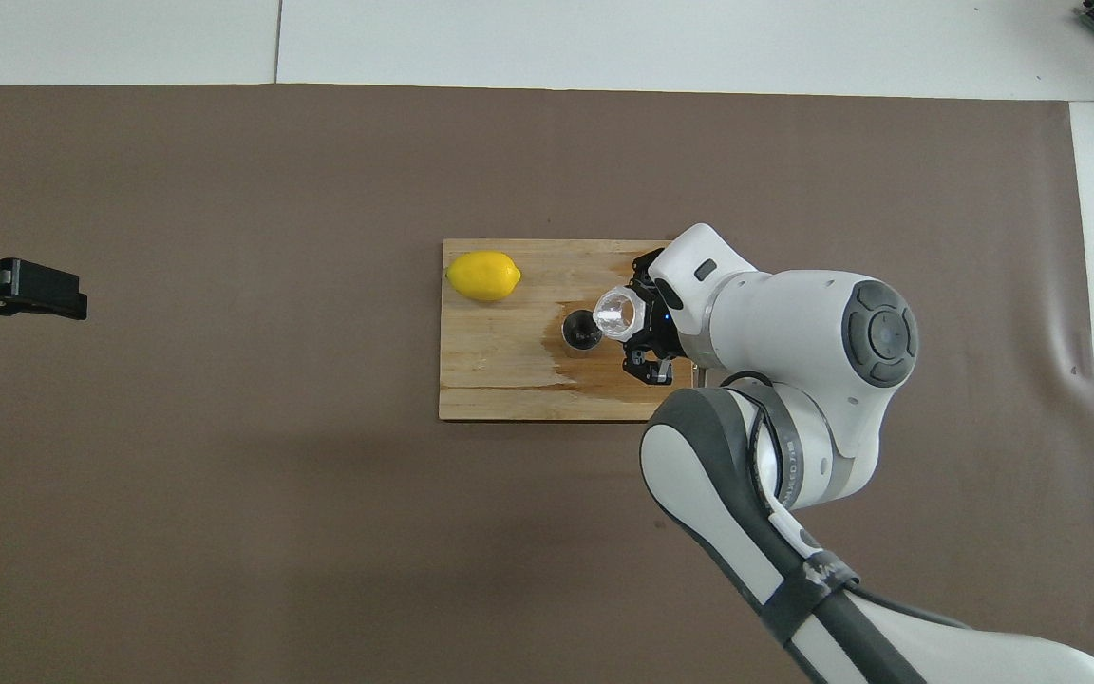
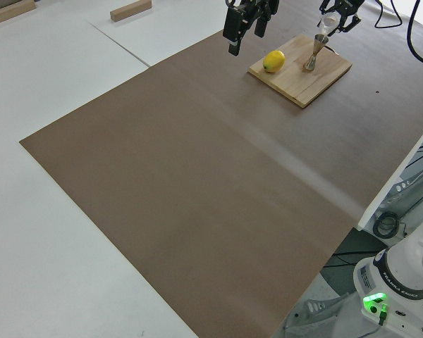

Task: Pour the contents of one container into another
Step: 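Tilt the glass cup with the right gripper above the metal cup, then carry the glass cup back to its starting spot with the right gripper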

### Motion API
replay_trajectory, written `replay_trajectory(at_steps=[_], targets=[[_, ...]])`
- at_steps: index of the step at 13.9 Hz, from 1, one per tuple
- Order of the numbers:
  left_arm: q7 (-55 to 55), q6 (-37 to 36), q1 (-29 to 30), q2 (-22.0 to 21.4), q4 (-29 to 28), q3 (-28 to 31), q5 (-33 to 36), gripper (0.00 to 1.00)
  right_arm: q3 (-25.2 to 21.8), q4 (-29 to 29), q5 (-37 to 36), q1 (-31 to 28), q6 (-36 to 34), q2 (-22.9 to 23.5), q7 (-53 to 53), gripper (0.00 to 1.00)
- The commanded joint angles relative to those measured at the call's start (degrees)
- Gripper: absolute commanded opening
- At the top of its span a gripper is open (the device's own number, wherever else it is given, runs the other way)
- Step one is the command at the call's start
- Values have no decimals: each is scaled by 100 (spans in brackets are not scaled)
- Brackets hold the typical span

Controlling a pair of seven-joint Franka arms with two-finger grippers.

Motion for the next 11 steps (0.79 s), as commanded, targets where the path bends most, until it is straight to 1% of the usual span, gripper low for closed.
replay_trajectory(at_steps=[1,3,7,9,11], targets=[[2,-56,48,0,-3,-9,-60,100,37,-96,331,-61,162,-88,-186,5],[2,-56,48,-8,-11,-9,-69,100,37,-114,857,-87,163,-141,-555,4],[10,-56,48,0,-11,-9,-69,100,37,-149,1999,-446,32,-194,-1687,4],[2,-56,48,-8,-3,-9,-69,100,37,-175,2431,-850,-441,-255,-2294,4],[2,-56,48,-8,-3,-9,-69,100,37,-175,2634,-1377,-1091,-317,-2813,4]])
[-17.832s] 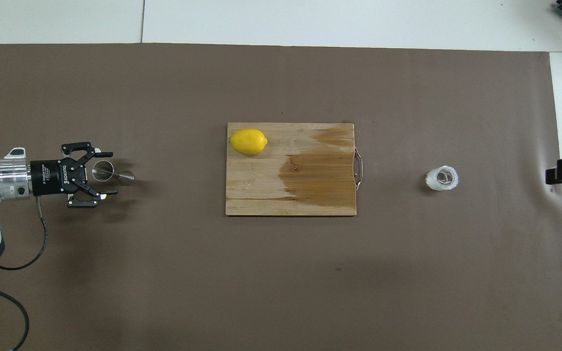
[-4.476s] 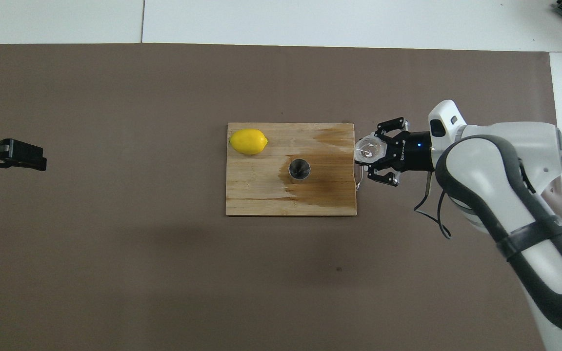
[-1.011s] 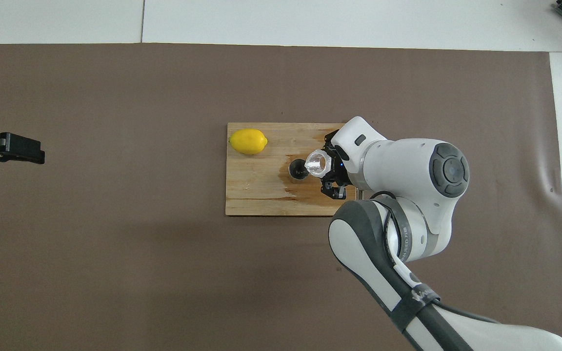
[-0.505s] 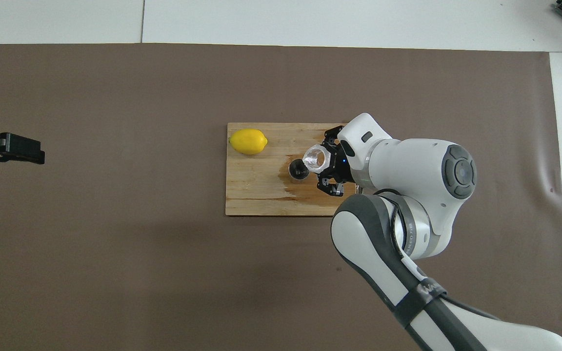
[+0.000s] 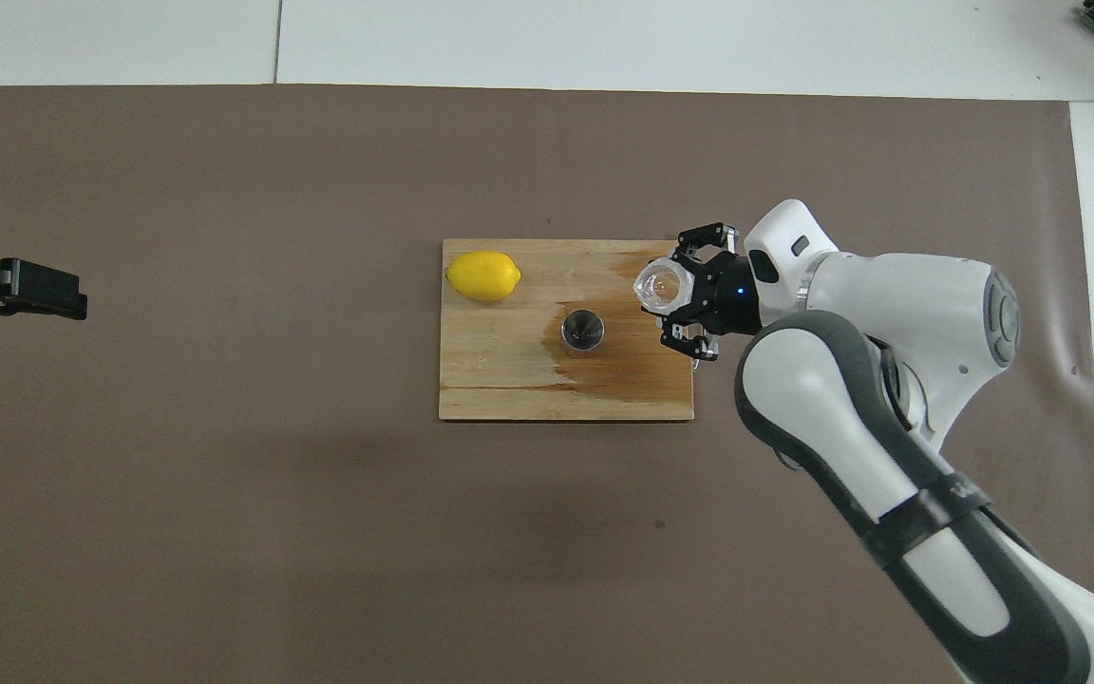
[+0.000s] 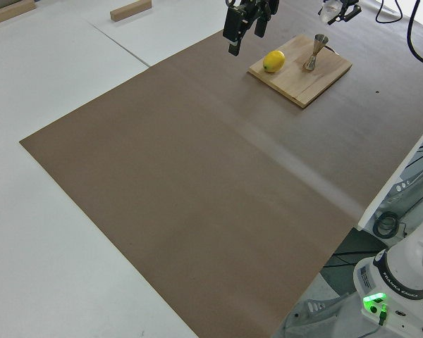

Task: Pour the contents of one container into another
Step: 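Carry the glass cup back to its starting spot with the right gripper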

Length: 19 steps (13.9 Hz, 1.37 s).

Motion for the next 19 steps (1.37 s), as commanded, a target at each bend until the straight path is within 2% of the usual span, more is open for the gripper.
replay_trajectory(at_steps=[1,5,7,10,14,19], targets=[[10,-56,48,-9,-11,-9,-60,100,54,-175,299,-790,-898,-252,-761,4],[2,-56,48,0,-11,-9,-60,100,54,-385,369,-1985,-2060,-218,-1824,4],[2,-56,48,0,-11,-9,-69,100,54,-587,387,-2390,-2299,-191,-2238,4],[2,-56,48,-8,-11,-9,-69,100,54,-623,448,-2593,-2317,28,-2651,4],[10,-56,48,-8,-11,-9,-69,100,54,-588,1020,-2928,-2475,722,-3749,4],[2,-56,48,-8,-11,-9,-69,100,54,-579,1082,-3060,-2449,987,-4252,4]])
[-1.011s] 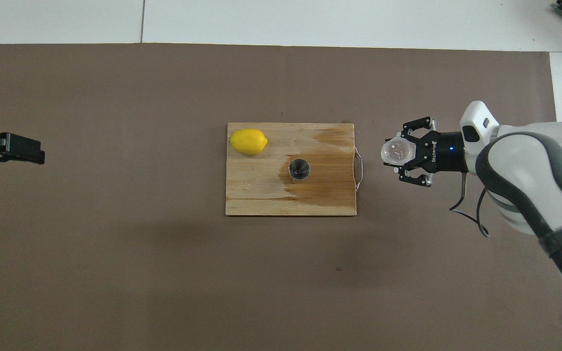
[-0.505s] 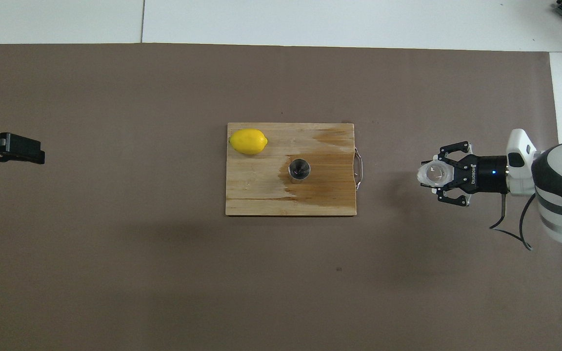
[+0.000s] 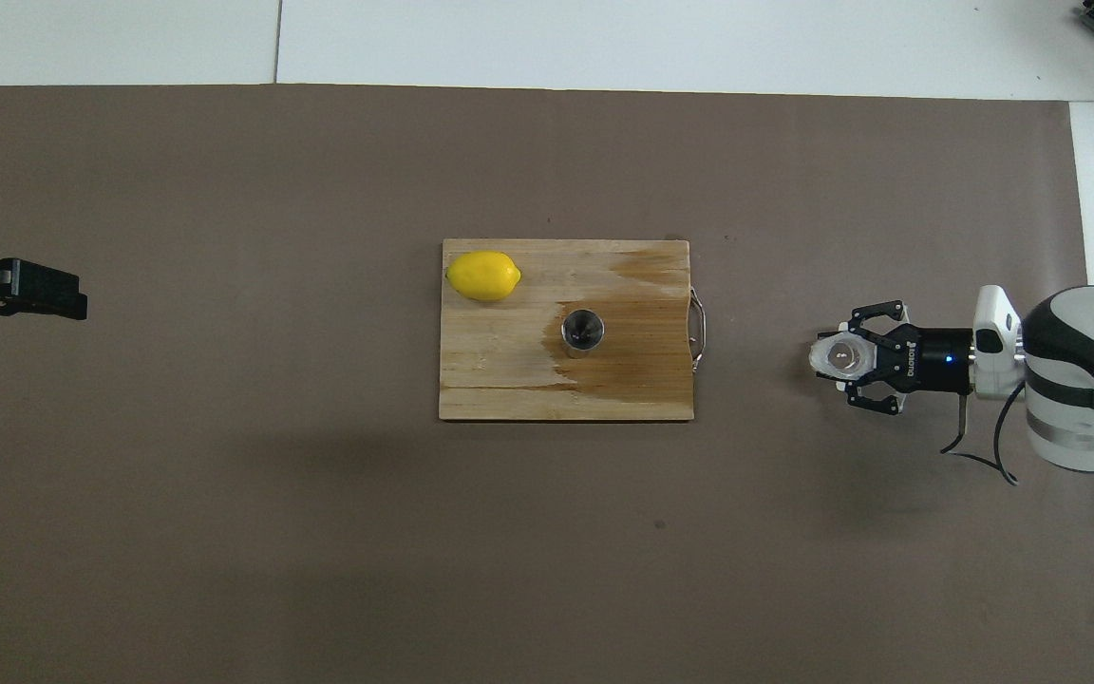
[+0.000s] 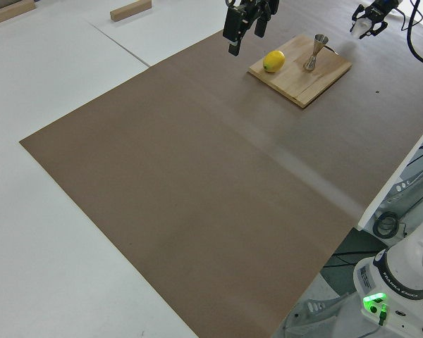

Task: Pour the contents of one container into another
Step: 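Lower the glass cup onto the table and open the right gripper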

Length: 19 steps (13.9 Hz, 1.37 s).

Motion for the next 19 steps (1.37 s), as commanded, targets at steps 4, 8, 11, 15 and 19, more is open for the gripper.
replay_trajectory(at_steps=[4,8,11,15,19], targets=[[2,-56,48,-9,-11,-9,-60,100,69,58,142,-140,-75,69,-212,29],[2,-56,48,-9,-11,-9,-69,100,60,67,125,-158,-110,60,-160,100],[2,-56,48,0,-11,-9,-69,100,51,67,63,-149,-189,42,-90,100],[2,-56,48,-9,-2,-9,-60,100,42,76,-611,-96,-215,-518,909,100],[2,-56,48,0,-2,-9,-69,100,42,76,-1332,-35,-531,-1222,2280,100]])
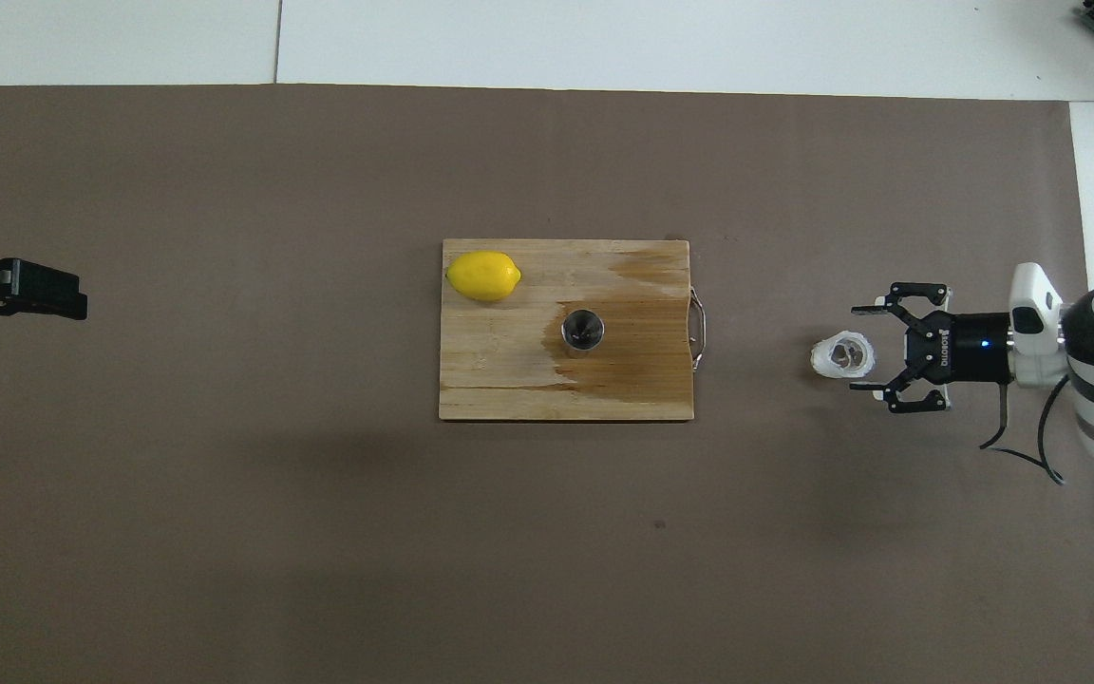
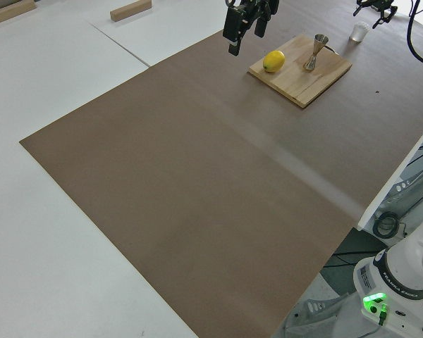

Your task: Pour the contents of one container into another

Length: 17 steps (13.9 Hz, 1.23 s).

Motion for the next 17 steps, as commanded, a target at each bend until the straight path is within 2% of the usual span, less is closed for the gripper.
replay_trajectory(at_steps=[1,6,8,10,13,15,17], targets=[[10,-56,48,-9,-11,-9,-60,100,25,-86,-639,-8,-177,-582,1188,100],[2,-56,48,-9,-11,-9,-68,100,60,107,-1844,9,-195,-1066,3482,100],[2,-56,48,0,-2,-9,-60,100,69,194,-2896,210,-186,-1434,4842,100],[2,-56,48,0,-11,-9,-60,100,78,440,-3575,386,-352,-1690,6170,100],[2,-56,48,-9,-2,-9,-69,100,78,590,-4507,746,-450,-1840,8007,100],[2,-56,48,-9,-2,-9,-68,100,78,599,-4824,931,-441,-1840,9255,100],[2,-56,48,0,-11,-9,-60,100,86,643,-5376,1325,-441,-1840,11150,100]])
